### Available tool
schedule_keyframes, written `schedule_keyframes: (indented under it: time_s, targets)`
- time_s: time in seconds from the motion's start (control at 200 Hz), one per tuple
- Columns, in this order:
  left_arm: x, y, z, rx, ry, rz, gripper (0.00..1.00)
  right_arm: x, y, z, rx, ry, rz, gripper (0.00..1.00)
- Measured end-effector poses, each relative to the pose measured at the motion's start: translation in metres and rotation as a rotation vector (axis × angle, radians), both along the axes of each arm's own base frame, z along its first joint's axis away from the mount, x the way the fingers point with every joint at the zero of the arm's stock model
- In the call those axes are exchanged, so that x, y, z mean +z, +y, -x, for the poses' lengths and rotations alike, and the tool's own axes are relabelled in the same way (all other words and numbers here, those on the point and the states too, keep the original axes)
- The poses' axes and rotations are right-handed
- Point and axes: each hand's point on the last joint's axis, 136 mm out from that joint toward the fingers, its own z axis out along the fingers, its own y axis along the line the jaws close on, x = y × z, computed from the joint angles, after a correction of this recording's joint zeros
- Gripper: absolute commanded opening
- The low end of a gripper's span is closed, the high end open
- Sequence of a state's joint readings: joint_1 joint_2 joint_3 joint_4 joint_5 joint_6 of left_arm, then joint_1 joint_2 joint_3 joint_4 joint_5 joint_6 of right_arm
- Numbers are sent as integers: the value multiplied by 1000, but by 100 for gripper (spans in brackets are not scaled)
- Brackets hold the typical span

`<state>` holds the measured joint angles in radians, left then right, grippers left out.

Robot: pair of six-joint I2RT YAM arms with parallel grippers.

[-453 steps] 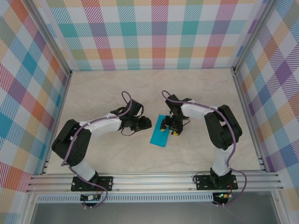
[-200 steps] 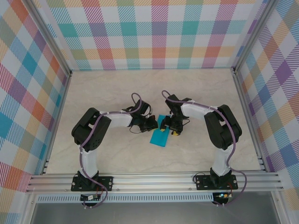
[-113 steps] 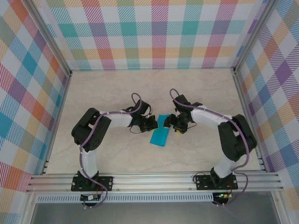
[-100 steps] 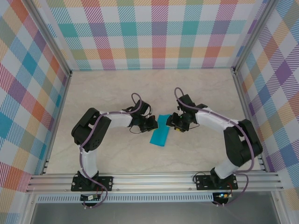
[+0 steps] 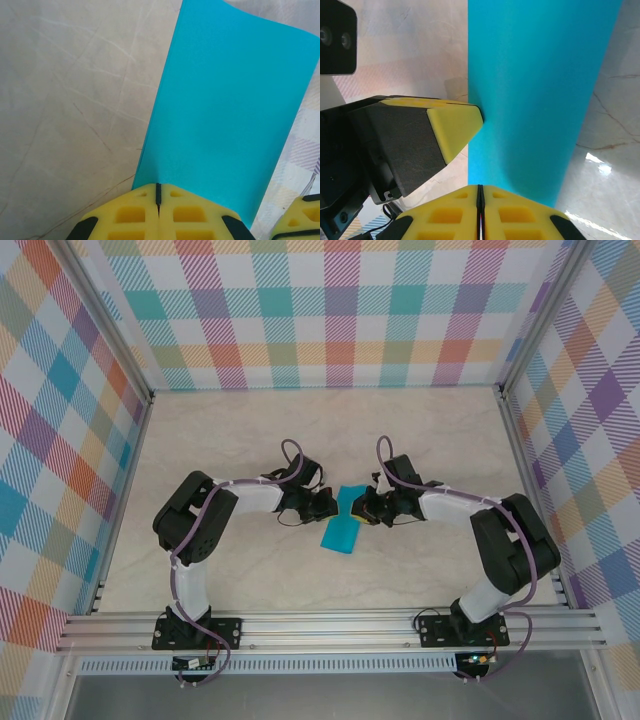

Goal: Fold a paper plane with a square sheet of paper (pick it up from the middle)
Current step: Fold the square sheet of paper in half at the center of the table.

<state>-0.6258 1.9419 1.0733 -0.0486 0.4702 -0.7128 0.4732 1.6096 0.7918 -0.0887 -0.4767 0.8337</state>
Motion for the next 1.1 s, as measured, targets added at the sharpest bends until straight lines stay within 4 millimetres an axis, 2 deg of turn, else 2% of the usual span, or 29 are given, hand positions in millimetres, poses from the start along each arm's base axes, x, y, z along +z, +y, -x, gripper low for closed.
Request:
schedule_keyframes:
  time_s: [0.17,0.3,0.475,0.875,1.1]
  targets:
    - [0,0,0,0,0,0,0,-11,1,1,8,9,-8,11]
    - [0,0,0,-2,-1,0,0,-31,-4,11,9,52,15,11]
    - [0,0,0,-3,-2,-1,0,-44,-11,22,7,68,35,11]
    - [0,0,0,-7,-4,-1,0,-41,-10,23,24,31,17,8]
    - [0,0,0,-9,-7,-2,0,-14,-6,25,25,-39,-57,7]
